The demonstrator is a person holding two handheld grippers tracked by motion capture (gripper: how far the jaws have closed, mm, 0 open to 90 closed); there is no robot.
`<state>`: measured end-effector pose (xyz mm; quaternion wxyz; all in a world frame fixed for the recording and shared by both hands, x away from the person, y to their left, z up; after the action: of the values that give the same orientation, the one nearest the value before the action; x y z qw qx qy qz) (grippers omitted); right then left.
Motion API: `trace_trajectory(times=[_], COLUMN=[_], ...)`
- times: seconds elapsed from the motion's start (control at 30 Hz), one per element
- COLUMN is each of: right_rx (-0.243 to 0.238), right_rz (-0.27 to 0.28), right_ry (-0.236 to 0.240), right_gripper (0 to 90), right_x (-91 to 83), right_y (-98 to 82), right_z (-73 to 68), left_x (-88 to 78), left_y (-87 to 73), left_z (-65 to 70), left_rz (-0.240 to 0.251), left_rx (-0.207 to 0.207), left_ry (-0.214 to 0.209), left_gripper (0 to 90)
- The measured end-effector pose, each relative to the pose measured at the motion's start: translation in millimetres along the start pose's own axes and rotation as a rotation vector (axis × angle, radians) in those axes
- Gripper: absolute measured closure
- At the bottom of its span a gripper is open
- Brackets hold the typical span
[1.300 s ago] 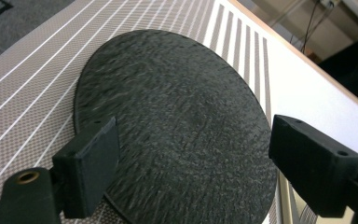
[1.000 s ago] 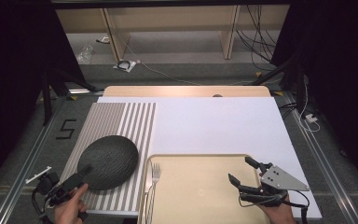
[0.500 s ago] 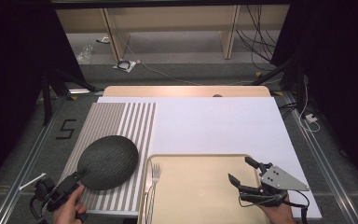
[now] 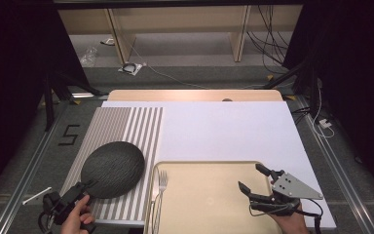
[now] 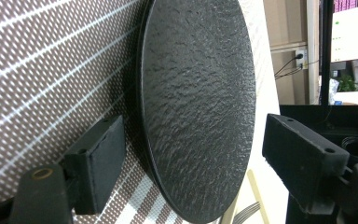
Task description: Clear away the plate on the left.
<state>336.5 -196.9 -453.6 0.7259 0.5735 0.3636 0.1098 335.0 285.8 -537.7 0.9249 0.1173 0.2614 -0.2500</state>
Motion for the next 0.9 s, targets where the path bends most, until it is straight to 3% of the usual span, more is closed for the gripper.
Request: trace_trajectory(times=[0.4,0.73,0.9], right_rx=[-0.003,-0.003,-0.004], right_rz=[-0.001,0.000,-0.004], right_ry=[0.001,0.002,0.004], right_gripper=[23.9,23.9,23.9], right_x=[0.3,0.8,1.1], right_y=[-0.1,0.0,-0.2], right_z=[-0.5,-0.8,-1.5], left_x=[10.0,14.9,19.0], left_y=[-18.6,-24.0,-22.4], left_z=[-1.8,-0.5,-3.3], left_rz=[-0.024,0.000,0.017], left_rx=[-0.107,-0.135,-0.169], left_ry=[-0.058,-0.076,-0.090], left_gripper=[32.4,43.0,50.4])
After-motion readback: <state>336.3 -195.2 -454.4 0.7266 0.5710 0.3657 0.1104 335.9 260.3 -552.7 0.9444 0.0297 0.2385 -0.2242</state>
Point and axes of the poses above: each handheld gripper's, and its own axes: x roughly forward along the jaws, y roughly out of its top, z roughly to its right, the point moved 9 cm from there along x, roughly forward along the jaws, and after that the axes turned 6 degrees about -z, right-handed, at the moved point
